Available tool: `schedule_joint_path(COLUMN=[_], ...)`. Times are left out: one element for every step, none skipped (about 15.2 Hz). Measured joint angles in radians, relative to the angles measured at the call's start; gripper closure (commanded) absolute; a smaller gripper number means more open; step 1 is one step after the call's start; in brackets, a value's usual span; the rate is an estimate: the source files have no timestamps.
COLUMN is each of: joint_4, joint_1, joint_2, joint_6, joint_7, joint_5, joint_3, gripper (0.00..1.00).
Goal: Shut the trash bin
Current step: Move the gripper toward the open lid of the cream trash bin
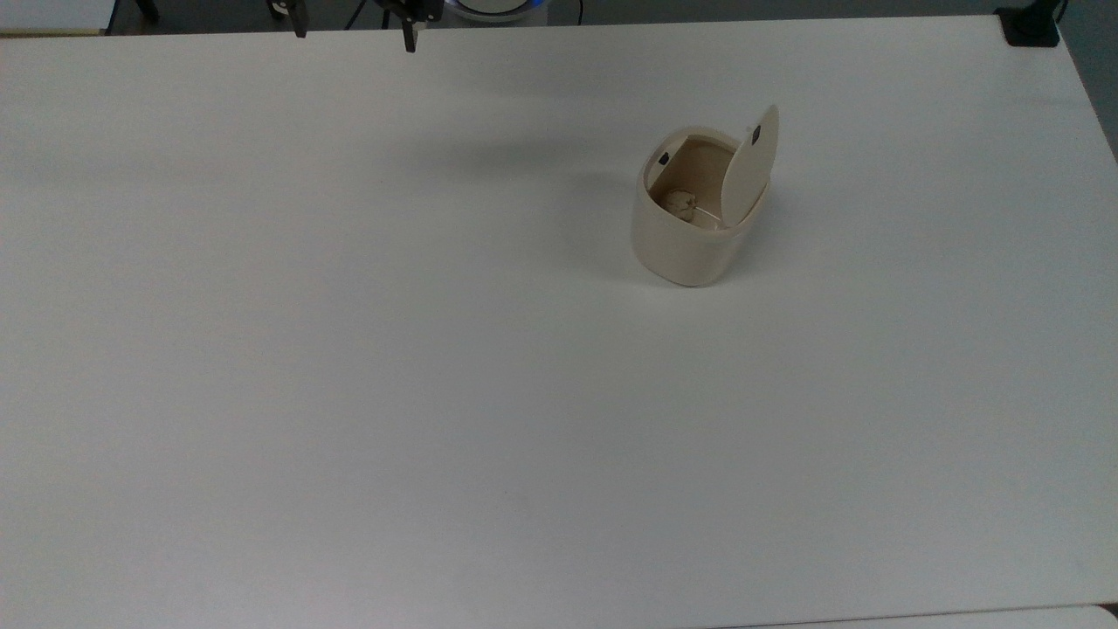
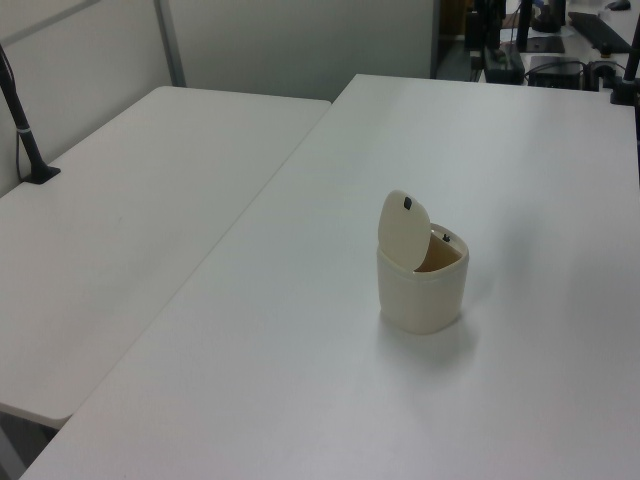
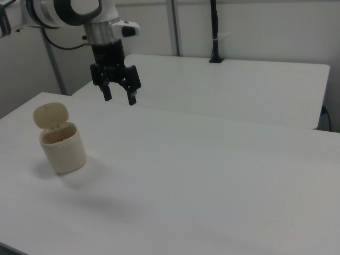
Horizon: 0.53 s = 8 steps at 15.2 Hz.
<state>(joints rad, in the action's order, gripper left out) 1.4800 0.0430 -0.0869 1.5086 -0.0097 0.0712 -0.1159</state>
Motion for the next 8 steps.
schedule_joint_path(joint_4=[0.001, 0.001, 0.001, 0.001, 0.001, 0.002, 0.002, 0.002], joint_1=[0.000, 0.000, 0.000, 0.000, 0.000, 0.000, 0.000, 0.000], joint_2=[0.000, 0.000, 0.002, 0.003, 0.004, 0.004, 0.004, 0.004], joint_6=[0.000, 0.000, 0.000, 0.000, 0.000, 0.000, 0.000, 0.000], joint_7=[0.000, 0.000, 0.000, 0.000, 0.000, -0.001, -0.001, -0.001], joint_5=[0.000, 0.000, 0.000, 0.000, 0.000, 0.000, -0.001, -0.001], joint_3=[0.000, 0.000, 0.000, 0.000, 0.000, 0.000, 0.001, 0.005], gripper=[0.00, 0.00, 0.00, 0.00, 0.00, 0.00, 0.00, 0.00])
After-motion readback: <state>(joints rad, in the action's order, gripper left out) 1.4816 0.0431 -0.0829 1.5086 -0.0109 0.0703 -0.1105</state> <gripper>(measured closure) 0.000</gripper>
